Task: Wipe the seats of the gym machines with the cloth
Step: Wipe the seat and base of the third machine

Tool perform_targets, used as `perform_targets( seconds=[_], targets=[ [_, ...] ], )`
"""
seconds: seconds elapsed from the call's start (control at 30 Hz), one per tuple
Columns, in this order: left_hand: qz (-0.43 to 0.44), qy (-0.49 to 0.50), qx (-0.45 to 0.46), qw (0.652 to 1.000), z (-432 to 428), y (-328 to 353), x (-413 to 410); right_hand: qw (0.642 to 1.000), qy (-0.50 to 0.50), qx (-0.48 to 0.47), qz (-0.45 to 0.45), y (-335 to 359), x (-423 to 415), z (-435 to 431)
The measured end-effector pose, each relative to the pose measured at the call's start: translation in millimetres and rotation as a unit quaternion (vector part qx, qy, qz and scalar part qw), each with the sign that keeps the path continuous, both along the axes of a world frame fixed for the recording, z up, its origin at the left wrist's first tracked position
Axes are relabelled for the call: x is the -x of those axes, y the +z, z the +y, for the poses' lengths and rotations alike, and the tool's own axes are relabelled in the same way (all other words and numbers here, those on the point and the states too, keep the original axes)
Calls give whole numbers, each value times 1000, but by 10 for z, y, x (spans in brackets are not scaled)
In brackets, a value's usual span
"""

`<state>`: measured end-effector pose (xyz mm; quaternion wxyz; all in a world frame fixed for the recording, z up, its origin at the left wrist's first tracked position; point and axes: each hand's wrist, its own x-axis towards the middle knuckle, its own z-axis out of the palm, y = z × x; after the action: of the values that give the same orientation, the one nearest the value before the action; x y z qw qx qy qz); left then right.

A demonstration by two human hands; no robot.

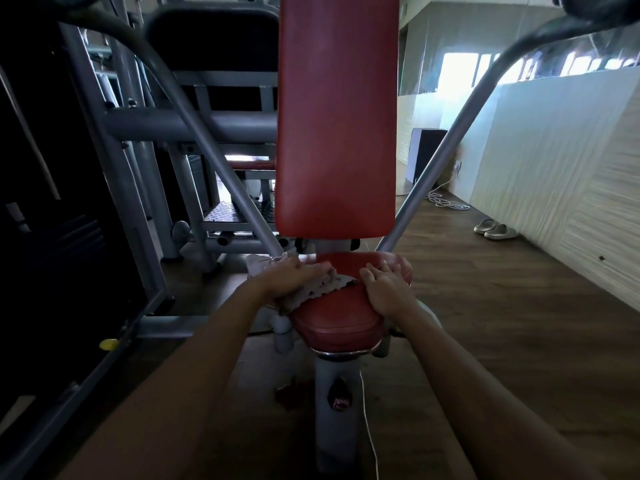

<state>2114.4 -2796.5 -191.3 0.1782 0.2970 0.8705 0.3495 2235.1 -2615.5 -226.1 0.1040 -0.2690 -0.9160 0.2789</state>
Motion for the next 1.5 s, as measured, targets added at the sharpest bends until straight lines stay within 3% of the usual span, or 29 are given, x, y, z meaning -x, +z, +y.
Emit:
perform_targets(
  seconds=[0.07,0.1,0.2,0.33,0.47,0.6,0.7,0.83,0.93,1.0,1.13,1.27,1.37,1.43,1.5],
  targets=[
    [-49,11,-97,994,-2,-12,69,1000,-8,-1,-5,-20,18,5],
    [-26,19,-99,995,13,-33,98,1000,-9,-2,-7,-13,13,6],
    [78,36,-14,996,120,-162,139,1000,-19,-2,-19,4,51,38],
    [101,53,81,990,177,-209,91,998,-46,40,-21,29,150,-1],
    [152,63,77,983,175,-207,104,997,-66,34,-4,0,177,-85],
    [110,88,35,989,195,-213,206,997,-67,32,9,29,130,-128],
    [201,66,76,974,179,-182,193,997,-69,39,11,29,129,-138],
    [257,68,28,964,86,-243,145,996,-71,45,19,21,113,-129],
    [236,109,-122,958,-133,-370,34,995,-70,64,31,4,104,-114],
    [211,175,-223,936,-333,-466,-84,995,-73,61,37,1,102,-113],
    [76,260,-355,895,-704,-631,-323,996,-80,9,39,5,111,-125],
    [-12,300,-369,880,-905,-864,-515,991,45,-56,110,162,52,-261],
    [-12,318,-352,880,-961,-1024,-665,981,183,-56,-6,316,12,-539],
    [-35,318,-361,876,-956,-1085,-756,973,196,-84,-87,296,33,-652],
    [-55,321,-386,863,-937,-1126,-806,972,181,-111,-97,225,31,-680]
  ],
)
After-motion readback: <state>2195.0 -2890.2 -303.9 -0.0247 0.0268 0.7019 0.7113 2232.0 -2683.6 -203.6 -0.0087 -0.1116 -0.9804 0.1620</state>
